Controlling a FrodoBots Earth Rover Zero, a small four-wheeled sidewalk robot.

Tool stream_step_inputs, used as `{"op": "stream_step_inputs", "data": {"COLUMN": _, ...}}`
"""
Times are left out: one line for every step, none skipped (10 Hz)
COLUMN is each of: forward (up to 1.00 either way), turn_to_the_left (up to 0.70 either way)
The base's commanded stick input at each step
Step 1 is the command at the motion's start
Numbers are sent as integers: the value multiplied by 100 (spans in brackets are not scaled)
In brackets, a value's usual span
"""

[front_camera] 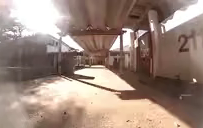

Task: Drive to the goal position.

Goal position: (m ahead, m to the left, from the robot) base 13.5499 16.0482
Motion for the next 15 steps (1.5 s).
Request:
{"op": "stream_step_inputs", "data": {"forward": 50, "turn_to_the_left": 0}}
{"op": "stream_step_inputs", "data": {"forward": 50, "turn_to_the_left": 0}}
{"op": "stream_step_inputs", "data": {"forward": 50, "turn_to_the_left": 0}}
{"op": "stream_step_inputs", "data": {"forward": 50, "turn_to_the_left": 0}}
{"op": "stream_step_inputs", "data": {"forward": 50, "turn_to_the_left": 0}}
{"op": "stream_step_inputs", "data": {"forward": 50, "turn_to_the_left": 0}}
{"op": "stream_step_inputs", "data": {"forward": 50, "turn_to_the_left": 0}}
{"op": "stream_step_inputs", "data": {"forward": 50, "turn_to_the_left": 0}}
{"op": "stream_step_inputs", "data": {"forward": 50, "turn_to_the_left": 0}}
{"op": "stream_step_inputs", "data": {"forward": 50, "turn_to_the_left": 0}}
{"op": "stream_step_inputs", "data": {"forward": 50, "turn_to_the_left": 0}}
{"op": "stream_step_inputs", "data": {"forward": 50, "turn_to_the_left": 0}}
{"op": "stream_step_inputs", "data": {"forward": 50, "turn_to_the_left": 0}}
{"op": "stream_step_inputs", "data": {"forward": 50, "turn_to_the_left": 0}}
{"op": "stream_step_inputs", "data": {"forward": 50, "turn_to_the_left": 0}}
